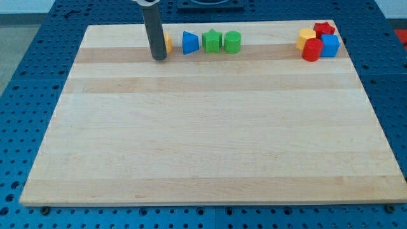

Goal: Move the yellow heart to the blue triangle

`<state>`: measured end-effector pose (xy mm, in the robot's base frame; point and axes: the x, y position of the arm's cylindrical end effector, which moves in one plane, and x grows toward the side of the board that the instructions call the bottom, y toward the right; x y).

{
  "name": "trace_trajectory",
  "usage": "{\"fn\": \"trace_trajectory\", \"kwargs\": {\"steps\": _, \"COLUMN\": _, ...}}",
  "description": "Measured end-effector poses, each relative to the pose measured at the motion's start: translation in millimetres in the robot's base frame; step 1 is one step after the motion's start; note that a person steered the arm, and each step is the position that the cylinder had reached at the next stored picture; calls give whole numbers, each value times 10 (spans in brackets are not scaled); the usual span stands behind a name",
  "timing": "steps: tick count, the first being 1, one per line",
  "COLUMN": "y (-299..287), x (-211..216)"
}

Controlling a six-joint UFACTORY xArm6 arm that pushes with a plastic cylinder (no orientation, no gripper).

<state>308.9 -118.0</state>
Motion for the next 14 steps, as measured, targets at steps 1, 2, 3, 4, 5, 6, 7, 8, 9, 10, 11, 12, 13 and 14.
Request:
{"fn": "trace_trajectory", "kwargs": {"steps": 1, "y": -471, "x": -13}}
{"fn": "trace_trajectory", "kwargs": {"steps": 2, "y": -607, "x": -72}}
{"fn": "trace_trajectory", "kwargs": {"steps": 3, "y": -602, "x": -527}}
{"fn": "trace_trajectory", "kwargs": {"steps": 4, "y": -602, "x": -561}}
{"fn": "trace_trajectory", "kwargs": {"steps": 5, "y": -350, "x": -479}}
{"fn": "trace_trajectory", "kwargs": {"steps": 6, "y": -273, "x": -435}}
{"fn": "trace_trajectory", "kwargs": {"steps": 7, "y": -273, "x": -435}}
{"fn": "trace_trajectory", "kwargs": {"steps": 8, "y": -52, "x": -435}}
{"fn": "trace_trajectory", "kwargs": {"steps": 9, "y": -16, "x": -435}}
{"fn": "trace_trajectory", "kwargs": {"steps": 10, "y": -16, "x": -435}}
{"fn": "trace_trajectory", "kwargs": {"steps": 11, "y": 145, "x": -435}}
{"fn": "trace_trajectory", "kwargs": {"steps": 12, "y": 237, "x": -435}}
{"fn": "trace_trajectory", "kwargs": {"steps": 13, "y": 237, "x": -435}}
{"fn": "trace_trajectory", "kwargs": {"steps": 14, "y": 237, "x": -130}}
